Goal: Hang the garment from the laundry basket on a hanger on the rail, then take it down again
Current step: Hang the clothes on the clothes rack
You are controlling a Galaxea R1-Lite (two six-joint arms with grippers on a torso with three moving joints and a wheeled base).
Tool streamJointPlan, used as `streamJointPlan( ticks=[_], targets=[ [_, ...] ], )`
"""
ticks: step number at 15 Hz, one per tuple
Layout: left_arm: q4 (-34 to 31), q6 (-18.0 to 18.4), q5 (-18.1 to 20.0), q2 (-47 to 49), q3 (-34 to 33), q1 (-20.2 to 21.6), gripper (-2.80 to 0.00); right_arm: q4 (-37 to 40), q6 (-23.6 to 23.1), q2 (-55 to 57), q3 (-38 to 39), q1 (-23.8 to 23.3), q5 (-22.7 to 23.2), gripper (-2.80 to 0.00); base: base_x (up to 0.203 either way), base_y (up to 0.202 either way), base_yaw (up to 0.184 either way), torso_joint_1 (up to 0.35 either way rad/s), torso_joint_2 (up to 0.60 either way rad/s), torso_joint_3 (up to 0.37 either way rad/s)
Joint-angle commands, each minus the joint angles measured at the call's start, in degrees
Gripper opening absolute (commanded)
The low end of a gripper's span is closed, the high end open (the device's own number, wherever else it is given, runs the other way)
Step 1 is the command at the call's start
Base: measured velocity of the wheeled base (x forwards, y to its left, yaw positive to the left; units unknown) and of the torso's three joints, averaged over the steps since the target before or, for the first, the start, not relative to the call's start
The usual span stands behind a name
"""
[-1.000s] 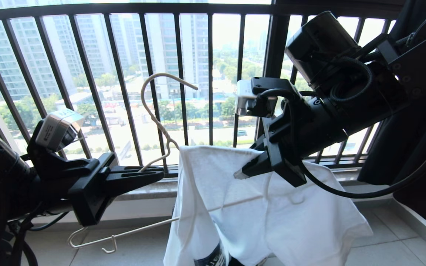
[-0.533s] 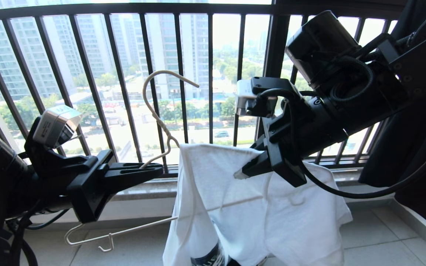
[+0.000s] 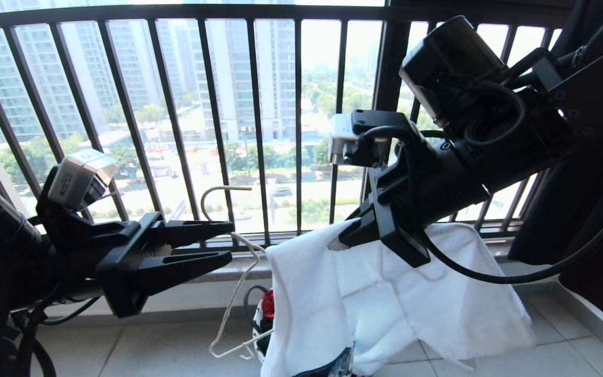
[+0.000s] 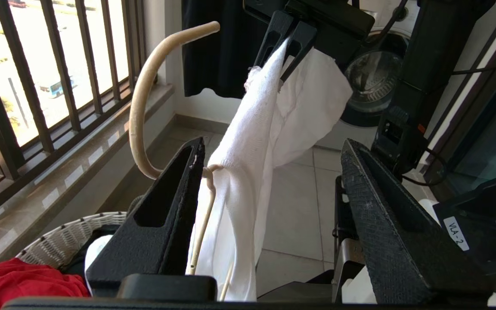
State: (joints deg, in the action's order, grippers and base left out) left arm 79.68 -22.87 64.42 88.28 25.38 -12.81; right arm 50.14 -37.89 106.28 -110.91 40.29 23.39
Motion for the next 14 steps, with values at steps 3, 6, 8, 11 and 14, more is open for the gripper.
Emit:
streamJointPlan(
  ticks=[3, 6, 8, 11, 14],
  targets=[
    [0.48, -0.07, 0.33, -0.19, -0.07, -0.02, 0.0, 0.22, -0.26, -0.02, -0.01, -0.12, 0.07, -2.8, 0.0, 0.0, 0.0, 0.0, 0.0, 0.0],
    [0.48, -0.07, 0.36, -1.18, -0.24, -0.02, 0.0, 0.22, -0.24, -0.02, -0.01, -0.3, -0.1, -2.8, 0.0, 0.0, 0.0, 0.0, 0.0, 0.0],
    [0.39, -0.07, 0.36, -0.57, -0.16, -0.02, 0.0, 0.22, -0.26, -0.02, -0.1, -0.3, -0.1, -2.8, 0.0, 0.0, 0.0, 0.0, 0.0, 0.0],
    [-1.8, -0.16, 0.45, -1.24, 0.55, -0.02, 0.0, 0.17, -0.26, 0.07, -0.41, -0.44, -0.19, -2.8, 0.0, 0.0, 0.0, 0.0, 0.0, 0.0],
    [-9.28, 0.33, 0.45, -3.17, 2.48, -0.02, 0.0, 0.22, -0.26, -0.02, -0.71, -0.91, -0.19, -2.8, 0.0, 0.0, 0.0, 0.0, 0.0, 0.0]
  ],
)
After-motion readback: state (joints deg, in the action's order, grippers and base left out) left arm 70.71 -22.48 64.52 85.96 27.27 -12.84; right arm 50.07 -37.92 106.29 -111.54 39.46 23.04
